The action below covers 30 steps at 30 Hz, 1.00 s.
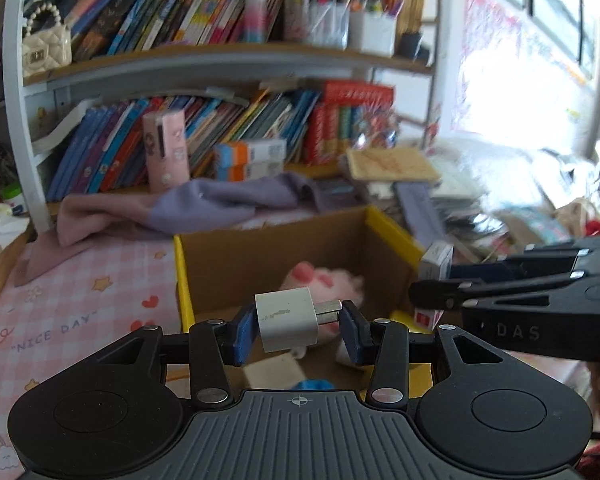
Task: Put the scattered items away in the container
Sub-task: 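Open the right gripper to drop the small box while the left releases the charger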
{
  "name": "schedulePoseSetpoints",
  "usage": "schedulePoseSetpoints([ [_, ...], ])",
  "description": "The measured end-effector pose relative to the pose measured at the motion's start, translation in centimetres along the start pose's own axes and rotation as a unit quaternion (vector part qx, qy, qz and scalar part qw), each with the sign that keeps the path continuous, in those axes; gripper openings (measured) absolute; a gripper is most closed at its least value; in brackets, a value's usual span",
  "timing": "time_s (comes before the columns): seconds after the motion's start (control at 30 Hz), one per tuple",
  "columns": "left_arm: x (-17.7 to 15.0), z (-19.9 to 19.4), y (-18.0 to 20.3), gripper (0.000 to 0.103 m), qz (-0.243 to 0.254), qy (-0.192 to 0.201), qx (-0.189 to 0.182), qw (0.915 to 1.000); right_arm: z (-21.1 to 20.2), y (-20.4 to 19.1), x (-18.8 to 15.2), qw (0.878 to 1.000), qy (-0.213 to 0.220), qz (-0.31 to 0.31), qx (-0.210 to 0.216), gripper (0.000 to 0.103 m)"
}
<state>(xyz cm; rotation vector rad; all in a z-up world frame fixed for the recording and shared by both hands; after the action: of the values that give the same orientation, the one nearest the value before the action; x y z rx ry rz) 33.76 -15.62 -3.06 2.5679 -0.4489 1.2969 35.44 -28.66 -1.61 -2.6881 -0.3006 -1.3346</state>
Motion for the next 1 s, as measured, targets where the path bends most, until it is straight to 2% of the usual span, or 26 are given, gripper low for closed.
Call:
schedulePoseSetpoints([
  [0.1,-0.8,1.7,0.0,0.043,-0.002,-0.031,0.013,0.9994,1.9,0.0,-0.5,0.999,-0.020,-0.013,0.021,0.031],
  [0.23,-1.3,3.2,0.0,0.041,-0.011,-0.052,0.024,0.9983,4.1,-0.2,-0.7,0.998,-0.043,-0.031,0.045,0.031],
  [0.37,-1.7,4.2,-0.3,0.041,-0.028,-0.067,0.035,0.9967,5.2,-0.3,-0.4,0.996,-0.039,-0.056,0.054,0.032],
  [0.63,-1.7,5.3,-0.3,0.044,-0.035,-0.076,0.055,0.9950,7.2,0.5,-0.6,0.994,-0.064,-0.050,0.079,0.031],
  [0.8,-1.6,4.7,-0.6,0.045,-0.039,-0.066,0.069,0.9946,7.5,0.1,-0.6,0.992,-0.067,-0.051,0.094,0.031],
  [0.87,-1.6,4.2,-1.0,0.049,-0.044,-0.059,0.079,0.9942,7.4,-0.1,-0.5,0.992,-0.061,-0.052,0.095,0.033],
  [1.0,-1.6,3.1,-1.7,0.065,-0.058,-0.043,0.100,0.9924,7.1,-0.1,-0.3,0.993,-0.054,-0.045,0.092,0.044],
])
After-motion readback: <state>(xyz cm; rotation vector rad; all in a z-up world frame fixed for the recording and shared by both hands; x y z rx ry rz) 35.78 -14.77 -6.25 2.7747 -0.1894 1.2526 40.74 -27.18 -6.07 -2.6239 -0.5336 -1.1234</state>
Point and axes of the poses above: each gripper's, at about its wrist camera, not at the fingertips, and z roughly the way its jaws point, y to its right, x to its top, the point moved 8 cm from there along z, roughly the way its jaws point, and after that the axes turned 4 degrees about -x, right-handed, at the moved point
